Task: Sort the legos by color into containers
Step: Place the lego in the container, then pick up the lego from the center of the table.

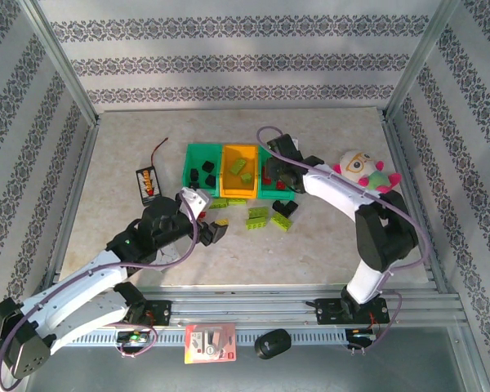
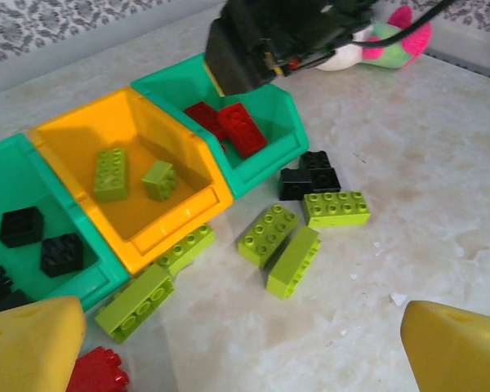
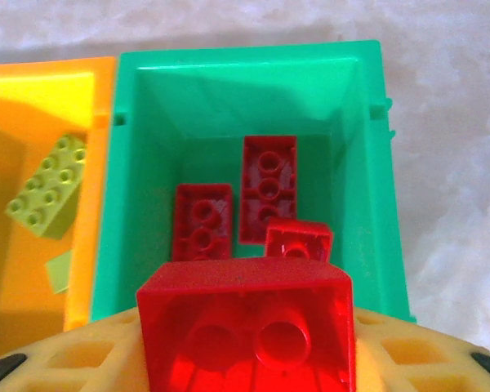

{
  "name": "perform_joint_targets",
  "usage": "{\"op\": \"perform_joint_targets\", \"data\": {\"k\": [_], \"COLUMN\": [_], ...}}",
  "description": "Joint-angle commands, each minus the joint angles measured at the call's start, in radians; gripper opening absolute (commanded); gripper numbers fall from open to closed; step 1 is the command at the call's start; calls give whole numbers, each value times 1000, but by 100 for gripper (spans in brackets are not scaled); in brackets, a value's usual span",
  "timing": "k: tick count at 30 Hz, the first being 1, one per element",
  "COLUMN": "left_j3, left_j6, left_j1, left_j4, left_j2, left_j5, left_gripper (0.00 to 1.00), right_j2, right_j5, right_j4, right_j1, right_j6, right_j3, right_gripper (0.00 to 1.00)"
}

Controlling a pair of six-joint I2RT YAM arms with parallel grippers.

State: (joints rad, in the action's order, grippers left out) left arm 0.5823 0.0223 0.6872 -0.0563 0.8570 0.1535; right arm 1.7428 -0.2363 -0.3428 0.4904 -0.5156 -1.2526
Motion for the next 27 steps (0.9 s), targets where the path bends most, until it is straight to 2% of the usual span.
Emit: {"op": "perform_joint_targets", "data": {"k": [1,4,8,12,18,23,27], "left_j3": [37,44,48,56,78,118,153], "left_j6": [20,17,-2,-97,-215,-324,-455], "left_j1": [9,9,10,9,7,-19,-37], "left_j4": [59,63,59,24,-71,-174,-247], "left_j2": [12,17,21,39,98,186,294], "left_j5": [60,40,8,-111,-308,-376,-370], "left_gripper": [99,99,99,99,99,99,99], "right_j2": [38,52,1,-101,-299,-451,-543], "right_j5": [6,29,27,29,55,114,166], "right_j4": [19,-9,-16,-24,7,48,75], "right_j1": [-18,-21,-15,1,82,134,152], "right_j6": [42,60,79,102,183,196,178], "right_j3": [-63,-102,-91,-42,102,241,346], "right_gripper": [51,57,71,79,84,85,85]}}
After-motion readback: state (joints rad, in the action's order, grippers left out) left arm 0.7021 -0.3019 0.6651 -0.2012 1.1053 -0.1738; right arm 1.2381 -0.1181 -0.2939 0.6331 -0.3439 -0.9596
